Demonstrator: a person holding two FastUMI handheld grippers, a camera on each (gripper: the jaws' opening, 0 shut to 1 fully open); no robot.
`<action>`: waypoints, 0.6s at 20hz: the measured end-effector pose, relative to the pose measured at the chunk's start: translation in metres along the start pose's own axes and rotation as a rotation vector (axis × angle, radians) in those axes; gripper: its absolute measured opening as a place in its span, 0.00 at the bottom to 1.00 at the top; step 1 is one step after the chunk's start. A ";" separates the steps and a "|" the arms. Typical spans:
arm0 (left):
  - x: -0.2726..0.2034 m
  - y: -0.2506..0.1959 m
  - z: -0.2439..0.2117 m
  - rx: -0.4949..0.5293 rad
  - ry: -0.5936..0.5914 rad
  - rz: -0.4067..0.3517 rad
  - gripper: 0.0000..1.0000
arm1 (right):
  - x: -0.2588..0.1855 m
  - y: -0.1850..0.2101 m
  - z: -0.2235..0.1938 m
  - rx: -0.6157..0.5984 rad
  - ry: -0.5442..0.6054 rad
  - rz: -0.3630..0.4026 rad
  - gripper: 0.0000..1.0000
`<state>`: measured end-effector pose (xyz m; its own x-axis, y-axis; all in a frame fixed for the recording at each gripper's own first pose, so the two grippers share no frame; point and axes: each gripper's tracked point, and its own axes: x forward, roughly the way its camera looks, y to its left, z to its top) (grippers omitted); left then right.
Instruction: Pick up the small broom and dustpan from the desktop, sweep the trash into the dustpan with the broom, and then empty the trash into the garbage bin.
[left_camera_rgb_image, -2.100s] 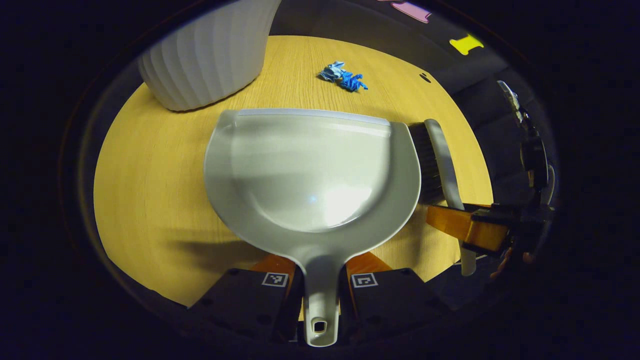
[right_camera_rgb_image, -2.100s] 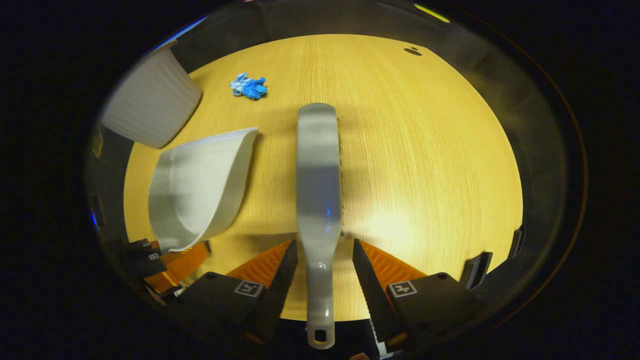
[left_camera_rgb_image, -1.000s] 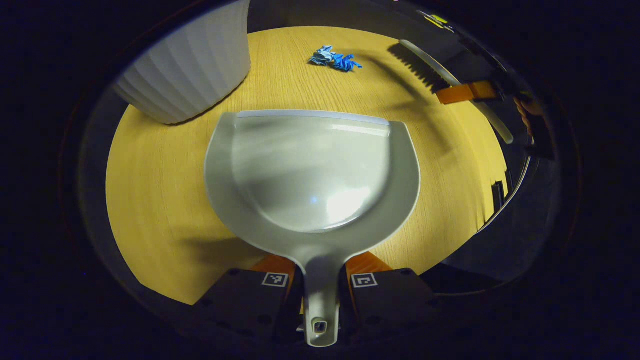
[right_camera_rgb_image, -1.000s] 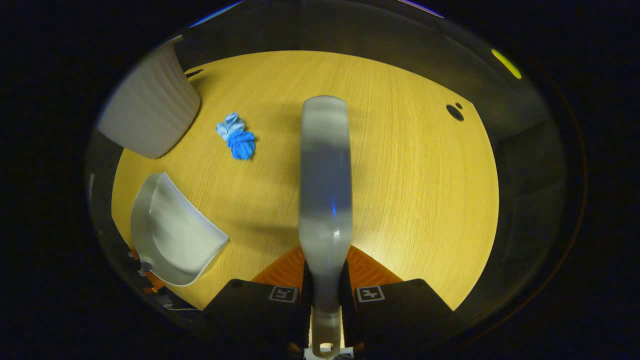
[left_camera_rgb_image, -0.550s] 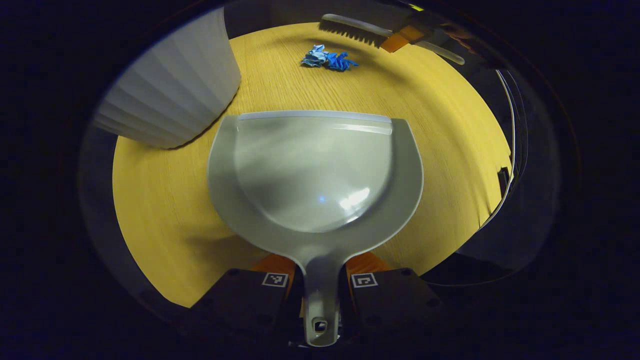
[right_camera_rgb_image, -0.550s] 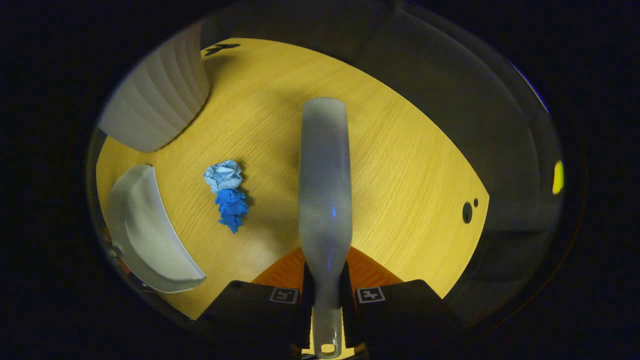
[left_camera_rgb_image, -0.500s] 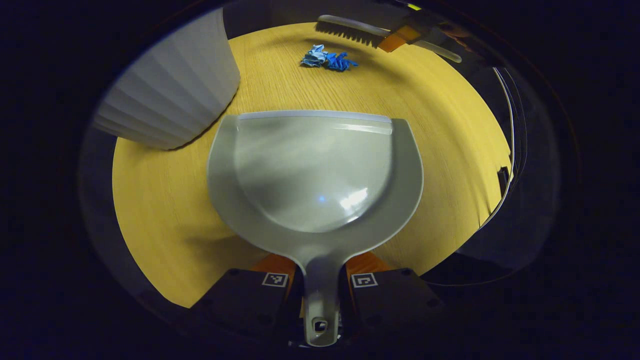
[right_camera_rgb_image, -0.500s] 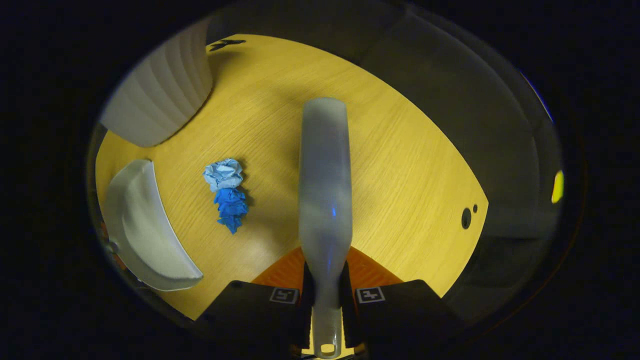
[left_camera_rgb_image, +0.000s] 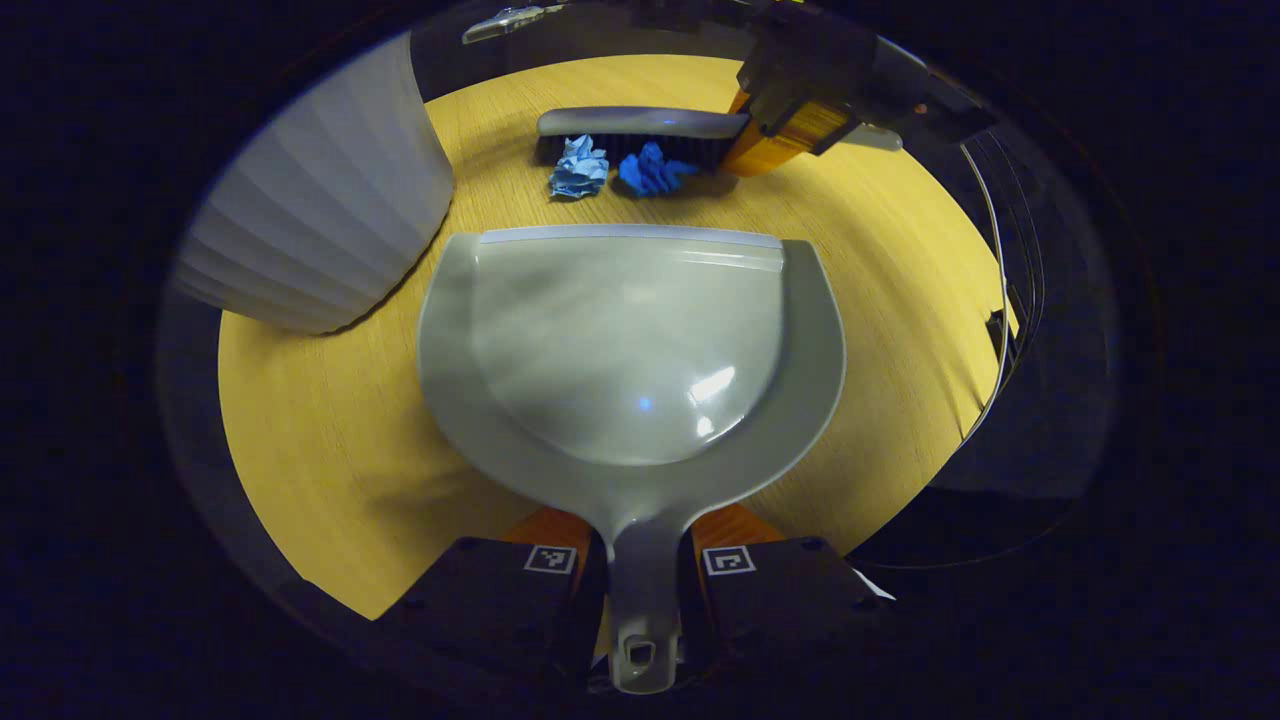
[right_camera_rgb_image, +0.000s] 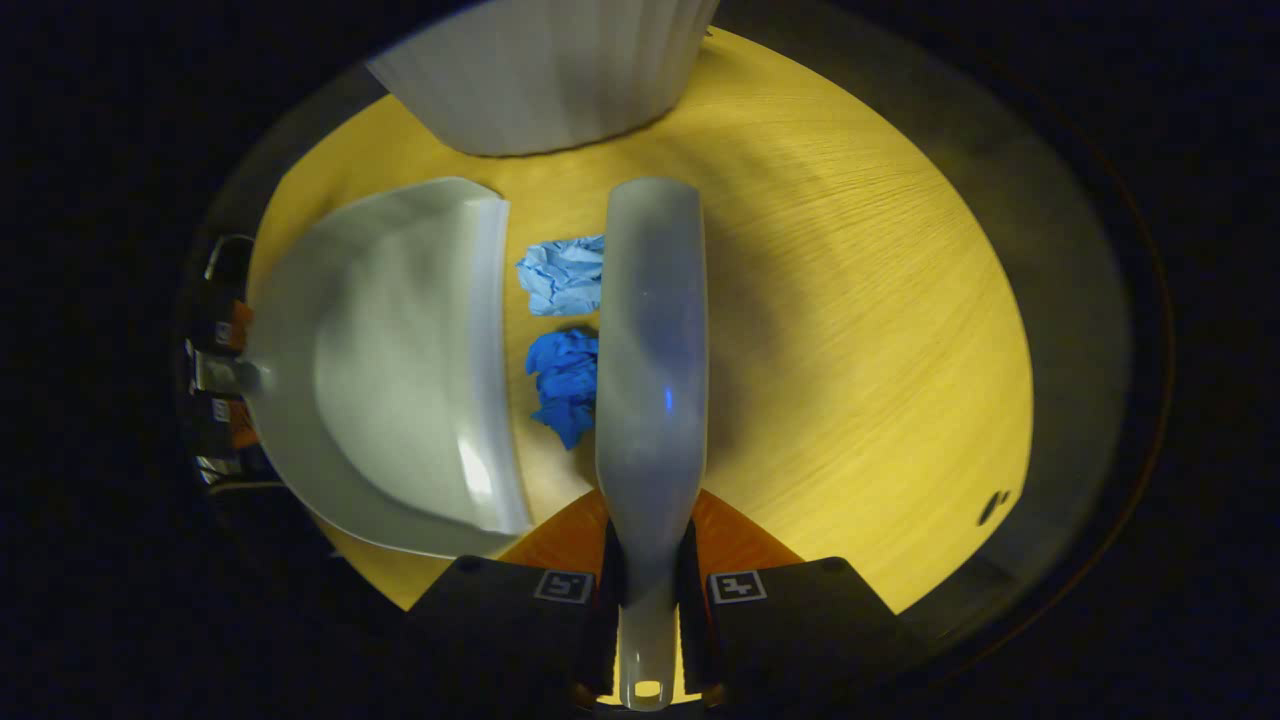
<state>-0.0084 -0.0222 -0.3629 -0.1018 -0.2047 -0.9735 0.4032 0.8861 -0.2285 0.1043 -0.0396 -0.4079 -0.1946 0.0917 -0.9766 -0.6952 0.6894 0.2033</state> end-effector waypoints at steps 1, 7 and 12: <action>0.000 -0.001 -0.002 -0.004 -0.010 -0.013 0.30 | -0.002 0.009 -0.002 0.005 -0.001 0.039 0.28; 0.002 -0.005 -0.014 0.036 -0.074 -0.028 0.31 | -0.020 0.009 -0.010 -0.044 -0.038 0.113 0.28; -0.013 -0.008 -0.014 0.012 -0.149 -0.039 0.31 | -0.053 -0.031 -0.017 0.172 -0.181 0.094 0.29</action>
<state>-0.0226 -0.0208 -0.3480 0.0182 -0.2986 -0.9542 0.4125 0.8716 -0.2649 0.1247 -0.0782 -0.3618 -0.1145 0.2775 -0.9539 -0.5495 0.7823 0.2935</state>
